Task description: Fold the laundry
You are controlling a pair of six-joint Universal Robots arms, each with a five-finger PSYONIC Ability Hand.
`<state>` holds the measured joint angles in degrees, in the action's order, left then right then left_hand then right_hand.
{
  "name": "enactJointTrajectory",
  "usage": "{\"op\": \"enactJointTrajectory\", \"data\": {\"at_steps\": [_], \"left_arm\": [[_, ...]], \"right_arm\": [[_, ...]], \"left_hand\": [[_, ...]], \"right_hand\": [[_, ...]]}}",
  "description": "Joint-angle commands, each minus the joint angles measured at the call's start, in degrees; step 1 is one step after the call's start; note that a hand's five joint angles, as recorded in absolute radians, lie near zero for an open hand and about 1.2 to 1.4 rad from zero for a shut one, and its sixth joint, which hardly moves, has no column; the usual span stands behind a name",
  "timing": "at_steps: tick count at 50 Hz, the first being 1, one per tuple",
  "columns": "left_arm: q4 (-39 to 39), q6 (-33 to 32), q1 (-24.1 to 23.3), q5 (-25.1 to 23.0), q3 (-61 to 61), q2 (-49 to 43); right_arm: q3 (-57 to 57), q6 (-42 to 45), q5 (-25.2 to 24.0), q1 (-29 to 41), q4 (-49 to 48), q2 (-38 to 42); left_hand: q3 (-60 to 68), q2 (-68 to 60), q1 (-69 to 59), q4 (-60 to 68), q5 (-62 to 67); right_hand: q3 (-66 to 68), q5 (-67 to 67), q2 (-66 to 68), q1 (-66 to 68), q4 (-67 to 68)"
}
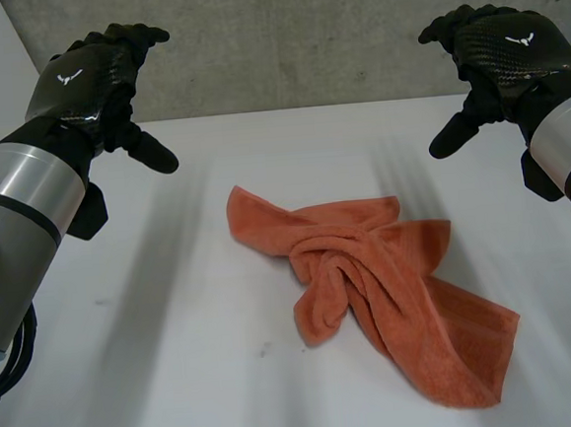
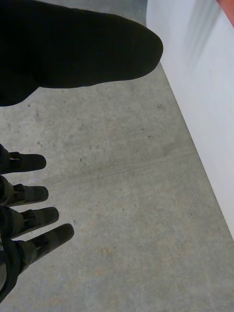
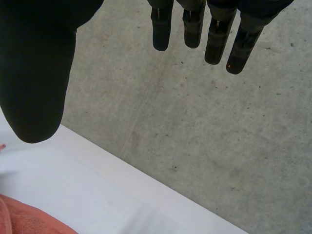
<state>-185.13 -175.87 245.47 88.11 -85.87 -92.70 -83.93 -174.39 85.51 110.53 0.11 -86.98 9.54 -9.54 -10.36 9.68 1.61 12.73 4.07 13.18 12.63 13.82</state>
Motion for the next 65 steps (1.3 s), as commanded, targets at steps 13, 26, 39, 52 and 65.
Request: {"op": "enactJointTrajectory", "data": {"at_steps": [13, 26, 39, 52, 65], "left_arm": [[-0.2, -0.4, -2.9, -1.6, -0.2, -7.5], [-2.9, -0.5, -7.2, -7.6, 3.9, -20.9], [-9.3, -9.7, -10.2, -13.3, 9.8, -35.6], [-11.3, -12.3, -11.2, -14.0, 13.4, -41.3], [-24.4, -12.9, -10.4, -0.5, 19.3, -30.0]], "right_arm": [[0.7, 11.3, 0.2, -0.1, 3.7, 1.6], [-1.2, 16.1, 0.4, -0.5, 12.3, 7.7], [-10.7, -8.5, -8.3, -2.1, 3.9, 17.0], [-9.2, -10.3, -8.3, -1.1, -3.6, 24.2], [10.1, -9.5, -5.6, -0.2, -11.3, 14.5]], "left_hand": [[1.9, -1.8, -1.0, 1.7, -0.2], [4.7, -4.7, -3.9, 4.6, 2.6], [13.0, -12.9, -12.1, 12.8, 10.9], [61.4, -61.4, -60.6, 61.3, 59.4], [70.5, -70.5, -69.6, 70.3, 68.4]], "right_hand": [[-2.7, -4.1, -3.2, -2.6, -3.8], [-2.7, -4.1, -3.2, -2.6, -3.8], [-2.7, -4.1, -3.2, -2.6, -3.8], [54.3, 53.0, 53.8, 54.4, 53.2], [67.3, 65.9, 66.8, 67.4, 66.2]]}}
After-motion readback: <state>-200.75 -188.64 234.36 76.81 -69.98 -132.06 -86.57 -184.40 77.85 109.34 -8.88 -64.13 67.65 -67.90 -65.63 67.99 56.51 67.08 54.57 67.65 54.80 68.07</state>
